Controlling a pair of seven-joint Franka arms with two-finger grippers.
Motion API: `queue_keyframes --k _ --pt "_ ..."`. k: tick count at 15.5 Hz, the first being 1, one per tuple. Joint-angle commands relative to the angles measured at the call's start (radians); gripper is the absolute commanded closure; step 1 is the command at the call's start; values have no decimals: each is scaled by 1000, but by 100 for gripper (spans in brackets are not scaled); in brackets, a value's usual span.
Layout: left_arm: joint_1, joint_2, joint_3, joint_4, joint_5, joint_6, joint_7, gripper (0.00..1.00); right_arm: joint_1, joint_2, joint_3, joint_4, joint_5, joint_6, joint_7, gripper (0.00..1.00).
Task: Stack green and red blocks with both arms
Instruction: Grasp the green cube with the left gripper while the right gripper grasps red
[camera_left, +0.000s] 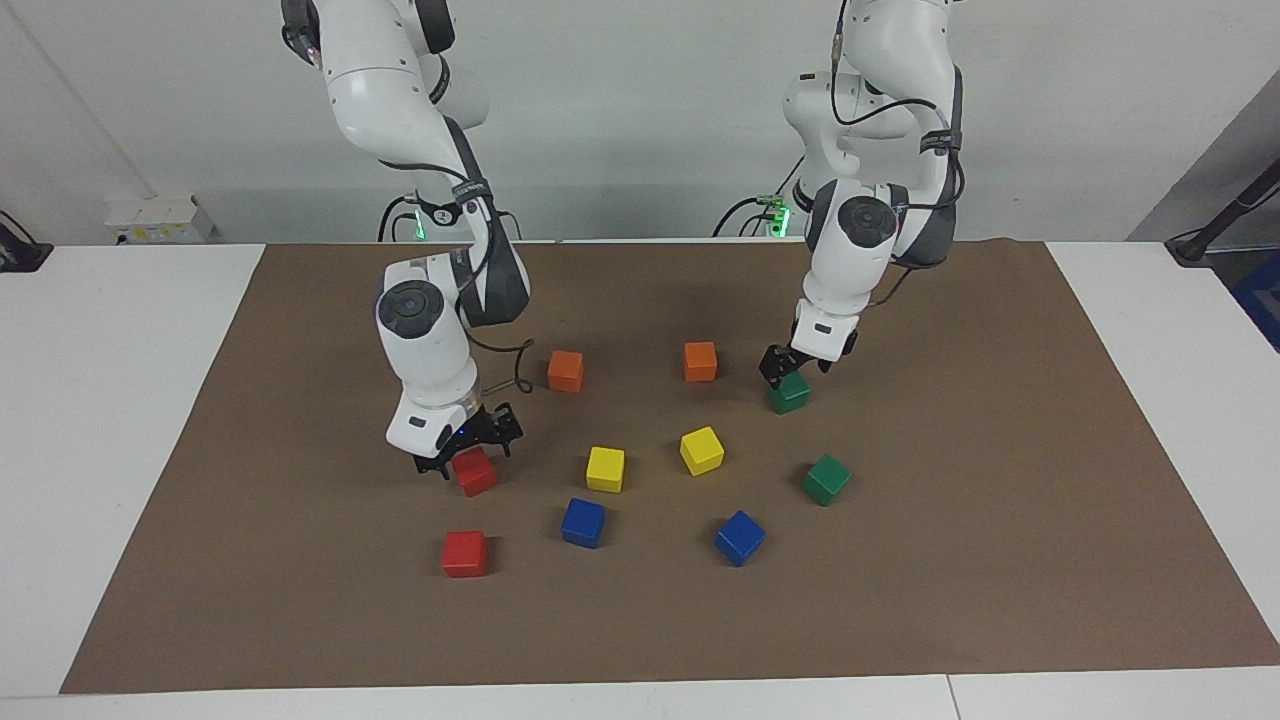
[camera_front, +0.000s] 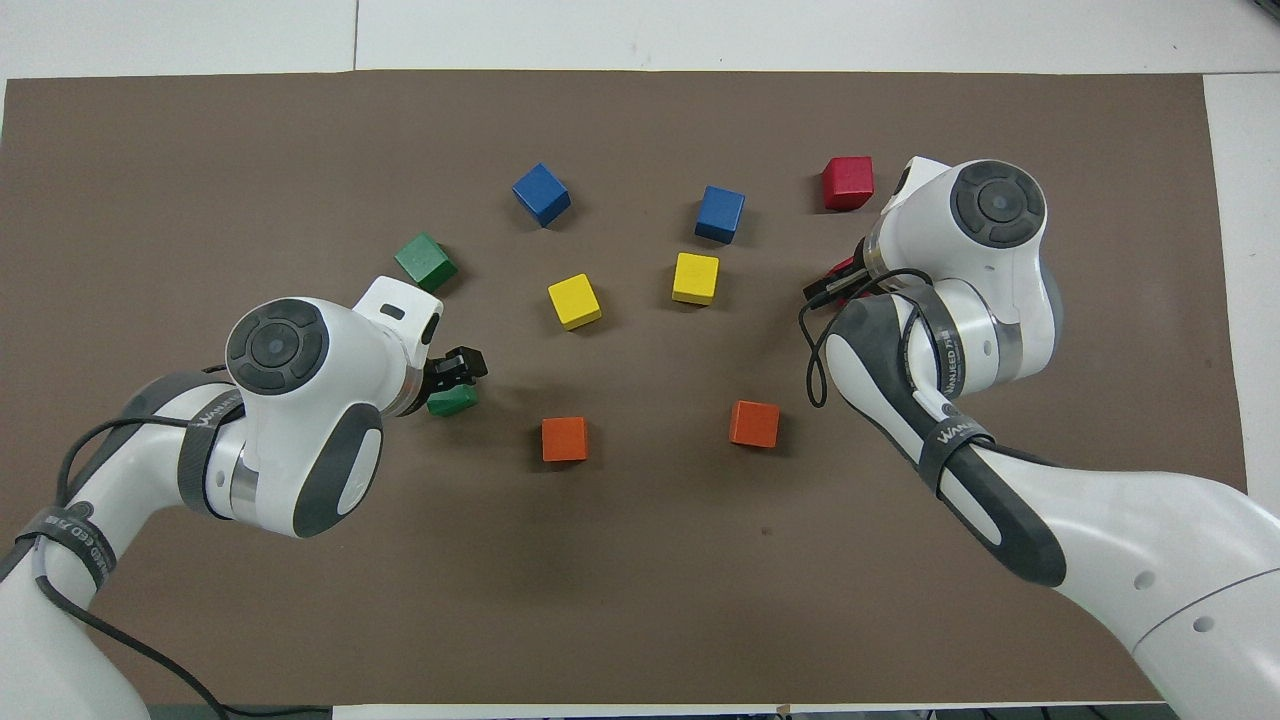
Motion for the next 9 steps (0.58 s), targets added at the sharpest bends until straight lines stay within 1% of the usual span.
queue_keyframes --k 1,3,4,5,6,7,8,9 --pt "-17 55 12 -16 -6 76 -19 0 -8 -7 -1 -46 -35 49 -33 2" --pt "-17 87 12 -16 -6 113 -20 0 -14 -7 1 -57 -35 63 -44 3" --pt "-19 93 12 -14 -3 116 -20 0 -15 -7 -1 -57 -35 67 -45 6" --pt "-23 102 14 -14 -2 116 -20 0 -15 -7 -1 -57 -35 69 -47 13" --pt "-23 105 14 -13 -2 115 -20 0 -15 -7 1 -55 -36 69 -45 17" --pt "-25 106 14 -8 -2 101 -29 19 -15 -6 1 -52 -36 71 -44 18" --pt "-34 104 14 -1 -2 81 -58 74 -15 -1 -1 -46 -36 69 -41 19" --pt "-37 106 14 18 -2 47 -68 100 -16 1 1 -45 -36 71 -38 19"
